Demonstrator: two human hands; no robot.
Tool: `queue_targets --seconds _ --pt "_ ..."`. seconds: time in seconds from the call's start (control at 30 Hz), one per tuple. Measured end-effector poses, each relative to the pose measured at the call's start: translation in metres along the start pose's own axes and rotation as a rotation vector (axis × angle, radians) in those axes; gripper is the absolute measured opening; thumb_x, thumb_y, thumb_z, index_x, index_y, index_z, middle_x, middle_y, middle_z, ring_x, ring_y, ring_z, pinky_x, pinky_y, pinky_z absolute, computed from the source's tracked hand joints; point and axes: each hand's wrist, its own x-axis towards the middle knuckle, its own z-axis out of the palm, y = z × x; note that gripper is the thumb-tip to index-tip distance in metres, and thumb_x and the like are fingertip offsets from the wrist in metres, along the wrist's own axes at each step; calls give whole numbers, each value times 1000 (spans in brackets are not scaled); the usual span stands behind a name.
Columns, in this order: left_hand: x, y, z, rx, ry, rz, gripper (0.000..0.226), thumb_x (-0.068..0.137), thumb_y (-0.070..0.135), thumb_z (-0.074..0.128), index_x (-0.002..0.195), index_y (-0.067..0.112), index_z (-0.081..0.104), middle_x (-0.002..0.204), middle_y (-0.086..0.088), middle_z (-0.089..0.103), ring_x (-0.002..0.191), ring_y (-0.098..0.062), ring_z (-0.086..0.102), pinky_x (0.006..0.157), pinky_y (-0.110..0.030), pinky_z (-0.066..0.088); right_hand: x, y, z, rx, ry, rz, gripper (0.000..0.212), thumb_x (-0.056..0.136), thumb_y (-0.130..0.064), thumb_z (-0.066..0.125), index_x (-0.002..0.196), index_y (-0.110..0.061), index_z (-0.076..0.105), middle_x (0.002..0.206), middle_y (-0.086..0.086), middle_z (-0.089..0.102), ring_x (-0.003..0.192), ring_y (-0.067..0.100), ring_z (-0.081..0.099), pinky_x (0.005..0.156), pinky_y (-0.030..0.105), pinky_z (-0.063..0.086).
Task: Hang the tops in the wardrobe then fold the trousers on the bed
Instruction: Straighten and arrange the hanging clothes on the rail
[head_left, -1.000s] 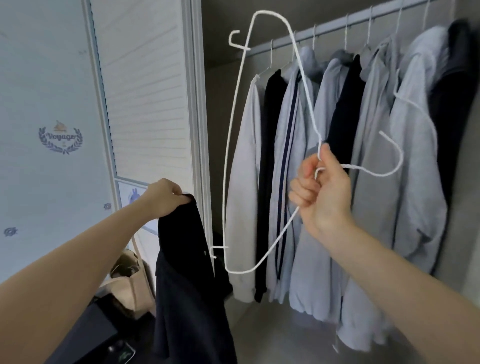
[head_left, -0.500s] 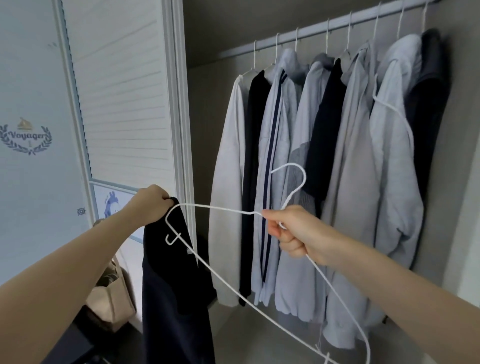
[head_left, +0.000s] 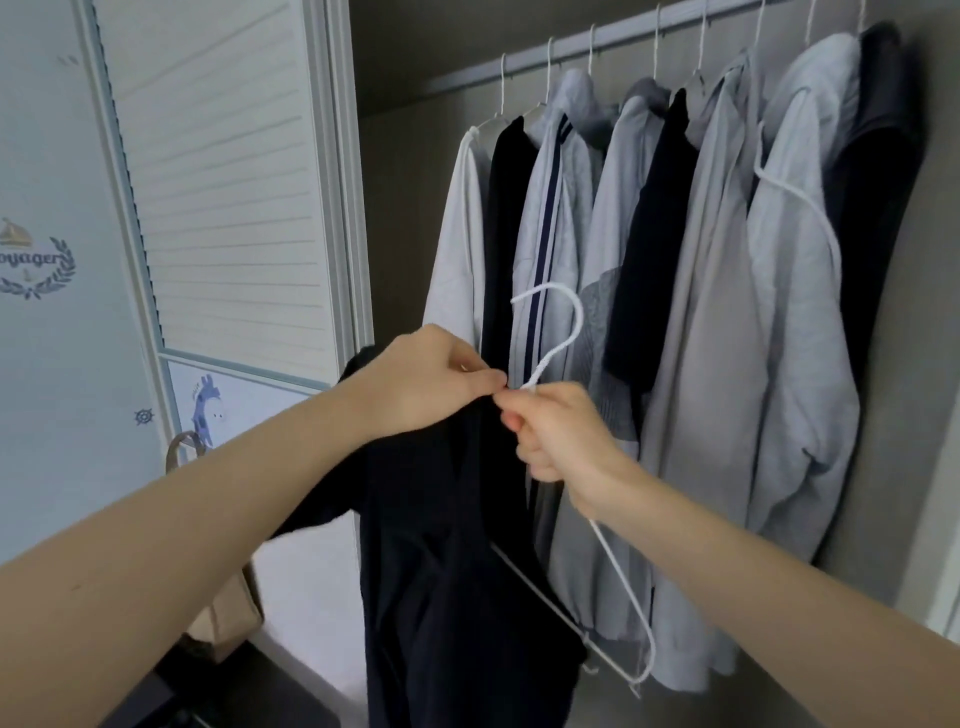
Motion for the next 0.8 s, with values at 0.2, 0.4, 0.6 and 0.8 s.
queue_targets --seconds 0.2,0.4,0.6,0.8 --pt "9 -13 -23 260 46 451 41 83 59 52 65 24 44 63 14 36 69 -4 37 68 -14 30 0 -18 -28 141 -290 -116 27 83 -34 57 69 -12 61 51 -2 37 43 11 33 44 21 33" --pt "21 -48 -29 -96 110 259 53 76 54 65 58 14 36 54 9 32 52 -6 31 50 -13 30 14 15 -62 226 -707 412 81 84 -72 30 137 -15 51 136 13 54 132 26 44 108 43 29" --pt "28 -74 -36 -232 205 147 58 78 59 67 55 20 30 54 9 28 49 -6 27 45 -10 27 14 63 -74 69 -553 460 77 90 -63 25 133 -5 52 128 18 50 104 22 49 92 32 34" --pt "28 -118 -53 -334 369 -72 62 79 62 65 61 9 39 58 1 36 57 -14 35 57 -30 27 5 62 -84 -689 -284 -210 15 97 -30 52 99 -24 66 97 -8 67 94 4 63 90 26 49"
